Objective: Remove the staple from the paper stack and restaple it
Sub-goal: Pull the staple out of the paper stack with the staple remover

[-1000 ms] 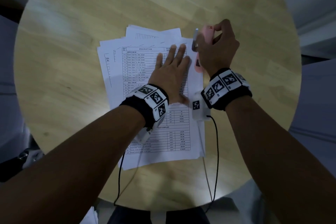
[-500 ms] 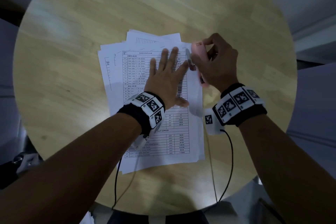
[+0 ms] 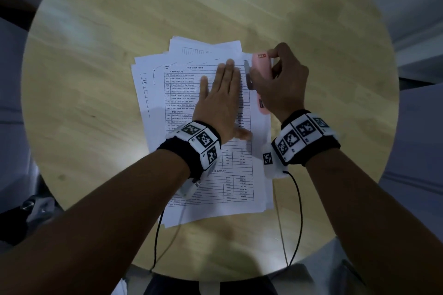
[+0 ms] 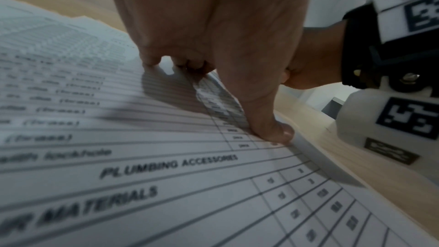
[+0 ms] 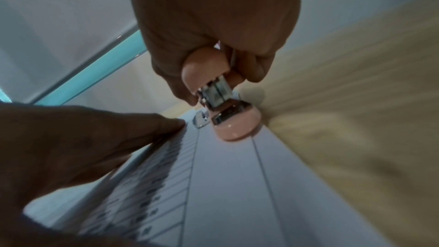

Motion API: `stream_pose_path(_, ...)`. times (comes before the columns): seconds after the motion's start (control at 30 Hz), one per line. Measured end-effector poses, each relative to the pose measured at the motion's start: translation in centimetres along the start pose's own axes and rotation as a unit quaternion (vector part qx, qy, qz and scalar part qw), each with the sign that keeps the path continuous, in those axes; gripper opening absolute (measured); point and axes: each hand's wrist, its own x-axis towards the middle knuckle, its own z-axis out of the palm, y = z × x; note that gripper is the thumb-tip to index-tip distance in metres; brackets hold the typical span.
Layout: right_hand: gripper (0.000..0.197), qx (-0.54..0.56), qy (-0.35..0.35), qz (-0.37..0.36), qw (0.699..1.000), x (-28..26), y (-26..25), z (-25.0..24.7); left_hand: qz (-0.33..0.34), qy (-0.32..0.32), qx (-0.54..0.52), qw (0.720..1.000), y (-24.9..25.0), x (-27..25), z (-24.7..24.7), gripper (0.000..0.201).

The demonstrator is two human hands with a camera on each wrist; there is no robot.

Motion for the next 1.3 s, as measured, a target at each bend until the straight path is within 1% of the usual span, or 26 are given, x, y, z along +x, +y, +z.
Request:
stream_pose_path(0.1, 0.028, -0.021, 0.005, -0.002, 1.000, 0.1, 0.0, 0.5, -0.005, -0.005, 0.012, 1.000, 0.1, 0.0, -0.1, 0.145)
stream_pose_path(0.23, 0.033, -0.088, 0.003, -0.041, 0.995, 1.2, -0.3, 0.9, -0.003, -0.011, 0.020, 1.000, 0.1, -0.1, -0.2, 0.144)
stream_pose_path(0.3, 0.035, -0.110, -0.002, -0.048, 0.993, 1.7, -0.5, 1.0, -0.001, -0.012, 0.021, 1.000, 0.1, -0.1, -0.3, 0.144)
stream_pose_path(0.4, 0.033, -0.082, 0.010, -0.034, 0.996, 1.8, -0.3, 1.2, -0.005, -0.016, 0.029, 0.999, 0.3, -0.1, -0.4, 0.145)
stream_pose_path(0.57, 0.030, -0.046, 0.033, 0.029, 0.998, 2.6, -1.1, 2.0, -0.001, -0.021, 0.033, 0.999, 0.2, -0.1, -0.5, 0.142)
stream_pose_path(0.77, 0.026, 0.011, 0.031, 0.068, 0.997, 4.0, -1.4, 1.3, 0.004, -0.018, 0.012, 1.000, 0.0, -0.2, -0.4, 0.142)
stream_pose_path(0.83, 0.028, 0.041, 0.049, 0.083, 0.995, 3.8, -0.9, 1.0, 0.005, -0.016, 0.013, 1.000, -0.1, -0.3, -0.5, 0.141)
stream_pose_path(0.9, 0.031, 0.059, 0.076, 0.077, 0.992, 3.3, -0.7, 0.6, 0.005, -0.016, 0.015, 1.000, 0.0, -0.4, -0.5, 0.142)
stream_pose_path(0.97, 0.028, 0.063, 0.086, 0.040, 0.994, 2.7, -1.0, 0.1, 0.006, -0.013, 0.012, 1.000, 0.0, -0.3, -0.4, 0.144)
stream_pose_path(1.0, 0.027, 0.067, 0.077, 0.021, 0.995, 2.4, -1.3, -0.3, 0.007, -0.010, 0.008, 1.000, -0.1, -0.3, -0.4, 0.144)
stream_pose_path(1.07, 0.027, 0.069, 0.036, -0.005, 0.997, 1.6, -1.6, -0.8, 0.011, -0.007, -0.004, 1.000, -0.3, -0.3, -0.2, 0.143)
stream_pose_path(1.17, 0.028, 0.046, -0.022, -0.020, 0.999, 0.8, -1.8, -0.6, 0.020, 0.000, -0.017, 1.000, -0.8, -0.4, -0.1, 0.142)
stream_pose_path(1.3, 0.027, 0.021, -0.029, -0.017, 0.999, 0.2, -1.6, -0.3, 0.052, -0.015, -0.026, 0.998, -1.7, -0.2, -0.9, 0.140)
